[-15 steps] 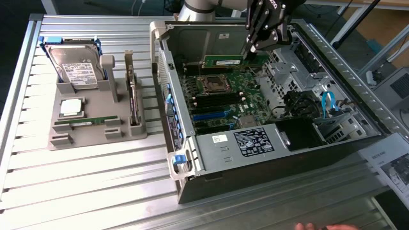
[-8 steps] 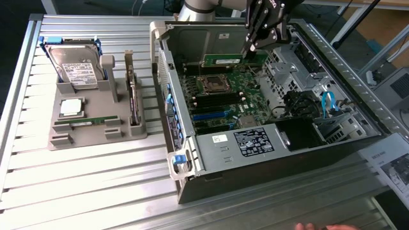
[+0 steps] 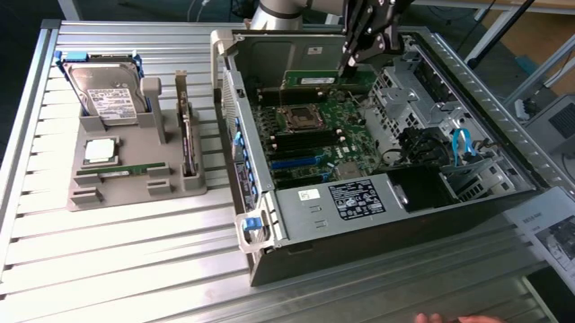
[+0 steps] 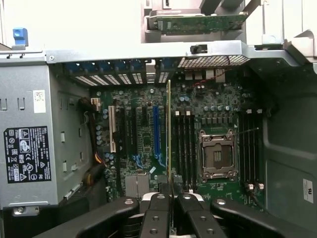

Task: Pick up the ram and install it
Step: 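Pick up the ram and move it above insertion slot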

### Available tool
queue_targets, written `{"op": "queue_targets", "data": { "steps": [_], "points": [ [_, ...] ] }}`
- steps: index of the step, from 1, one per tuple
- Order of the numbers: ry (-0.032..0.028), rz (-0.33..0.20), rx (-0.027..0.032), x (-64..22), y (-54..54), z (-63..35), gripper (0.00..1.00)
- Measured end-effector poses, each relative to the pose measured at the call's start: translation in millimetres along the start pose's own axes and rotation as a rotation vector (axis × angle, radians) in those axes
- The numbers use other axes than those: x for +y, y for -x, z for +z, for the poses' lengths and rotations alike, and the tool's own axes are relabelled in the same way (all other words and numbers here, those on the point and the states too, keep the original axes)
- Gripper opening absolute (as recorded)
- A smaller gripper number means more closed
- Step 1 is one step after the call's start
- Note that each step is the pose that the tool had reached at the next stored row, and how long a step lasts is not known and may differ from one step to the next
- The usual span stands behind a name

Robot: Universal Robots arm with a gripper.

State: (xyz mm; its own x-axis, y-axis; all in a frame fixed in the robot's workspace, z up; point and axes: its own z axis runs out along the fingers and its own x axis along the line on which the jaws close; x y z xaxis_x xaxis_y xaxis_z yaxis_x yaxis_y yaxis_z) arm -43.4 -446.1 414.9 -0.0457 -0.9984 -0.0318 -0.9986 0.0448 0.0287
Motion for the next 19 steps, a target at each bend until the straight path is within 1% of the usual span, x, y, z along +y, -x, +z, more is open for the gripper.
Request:
{"op": "queue_targets", "data": {
  "steps": [12,19],
  "points": [
    [0.0000,0.000,0.0000,0.8,17.5,0.6,0.12],
    [0.0000,0.000,0.0000,0.8,18.3,1.0,0.12]
  ]
}}
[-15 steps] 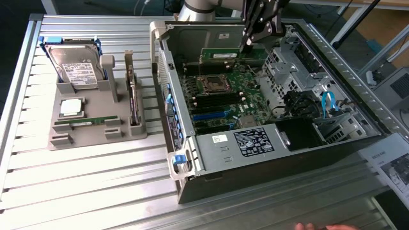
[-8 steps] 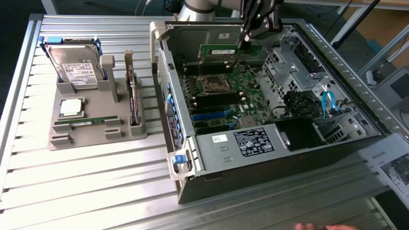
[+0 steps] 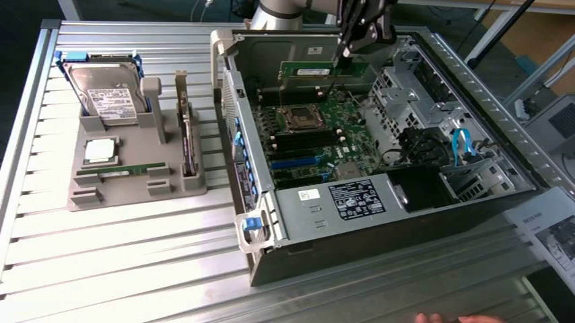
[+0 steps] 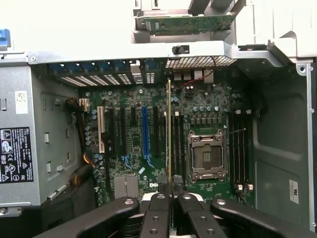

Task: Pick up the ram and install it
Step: 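Pick up the ram and move it above insertion slot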

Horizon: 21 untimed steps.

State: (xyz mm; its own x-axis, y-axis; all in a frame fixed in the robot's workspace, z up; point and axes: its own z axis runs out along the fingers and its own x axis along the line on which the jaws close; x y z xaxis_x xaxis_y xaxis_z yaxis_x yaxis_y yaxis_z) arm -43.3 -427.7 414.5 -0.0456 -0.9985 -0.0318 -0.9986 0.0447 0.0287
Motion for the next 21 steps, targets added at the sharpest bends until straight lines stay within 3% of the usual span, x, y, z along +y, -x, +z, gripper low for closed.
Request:
{"op": "queue_targets", "data": {
  "steps": [21],
  "points": [
    [0.0001,0.000,0.0000,-0.7,-0.8,25.8,0.12]
  ]
}}
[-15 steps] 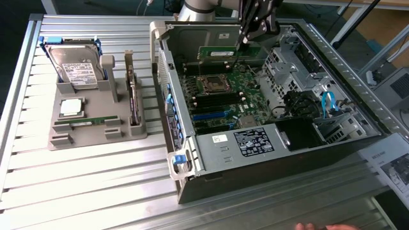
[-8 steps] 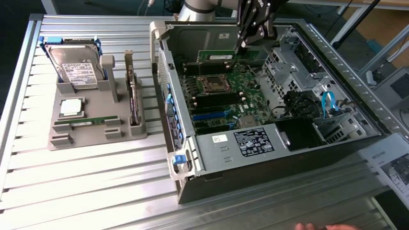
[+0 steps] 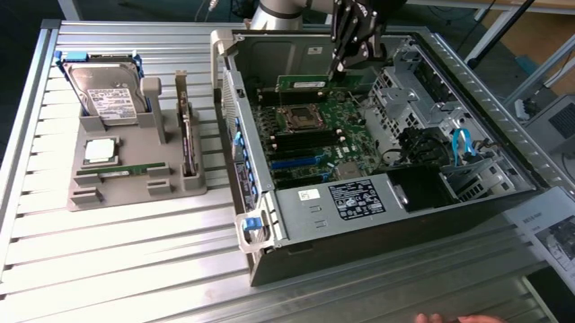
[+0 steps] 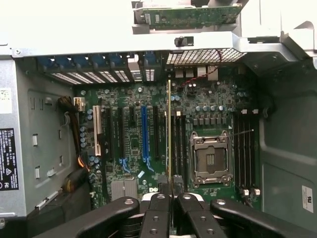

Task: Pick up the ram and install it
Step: 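Pick up the ram and move it above insertion slot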

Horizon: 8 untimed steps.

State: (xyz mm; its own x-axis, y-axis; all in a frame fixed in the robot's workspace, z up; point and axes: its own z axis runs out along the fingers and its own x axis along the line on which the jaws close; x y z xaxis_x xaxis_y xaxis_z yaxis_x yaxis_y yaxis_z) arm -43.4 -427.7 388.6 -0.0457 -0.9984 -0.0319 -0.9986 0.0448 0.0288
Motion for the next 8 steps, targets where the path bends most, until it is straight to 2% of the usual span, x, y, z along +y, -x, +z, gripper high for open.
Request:
{"op": "queue_targets", "data": {
  "steps": [8],
  "points": [
    [0.0000,0.000,0.0000,-0.1,-0.1,2.4,0.12]
  ]
}}
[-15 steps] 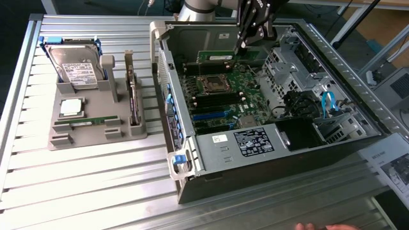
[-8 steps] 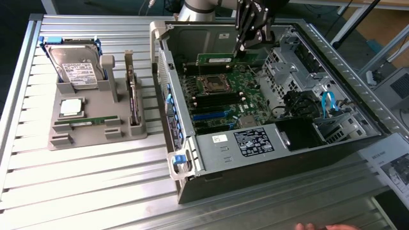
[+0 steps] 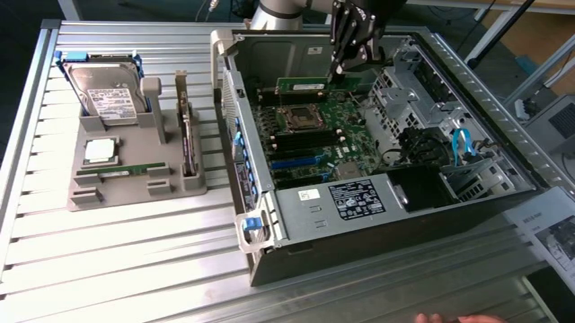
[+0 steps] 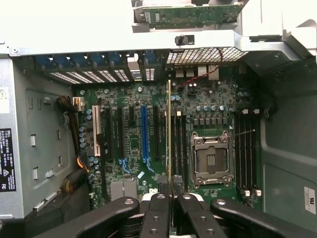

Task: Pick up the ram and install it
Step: 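Pick up the ram and move it above insertion slot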

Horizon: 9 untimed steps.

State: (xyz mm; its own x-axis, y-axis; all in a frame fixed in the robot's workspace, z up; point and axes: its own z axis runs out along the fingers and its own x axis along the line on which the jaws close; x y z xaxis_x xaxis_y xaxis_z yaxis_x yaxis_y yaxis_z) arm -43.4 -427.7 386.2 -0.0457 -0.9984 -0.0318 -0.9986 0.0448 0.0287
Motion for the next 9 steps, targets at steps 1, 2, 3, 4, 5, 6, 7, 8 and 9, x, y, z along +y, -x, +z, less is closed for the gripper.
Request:
{"op": "queue_targets", "data": {
  "steps": [1,2,3,4,5,6,7,8,9],
  "points": [
    [0.0000,0.000,0.0000,0.0,0.0,0.0,0.12],
    [0.0001,-0.004,0.0001,0.0,0.0,0.0,0.12],
    [0.0002,-0.009,0.0002,0.0,0.0,0.1,0.12],
    [0.0004,-0.014,0.0003,0.0,0.0,0.1,0.12],
    [0.0006,-0.019,0.0004,0.0,0.0,0.1,0.12],
    [0.0007,-0.023,0.0006,0.0,0.0,0.1,0.12],
    [0.0007,-0.023,0.0006,0.0,0.0,0.1,0.12],
    [0.0007,-0.023,0.0005,0.0,0.0,0.1,0.12],
    [0.0007,-0.023,0.0006,0.0,0.0,0.1,0.12]
  ]
}}
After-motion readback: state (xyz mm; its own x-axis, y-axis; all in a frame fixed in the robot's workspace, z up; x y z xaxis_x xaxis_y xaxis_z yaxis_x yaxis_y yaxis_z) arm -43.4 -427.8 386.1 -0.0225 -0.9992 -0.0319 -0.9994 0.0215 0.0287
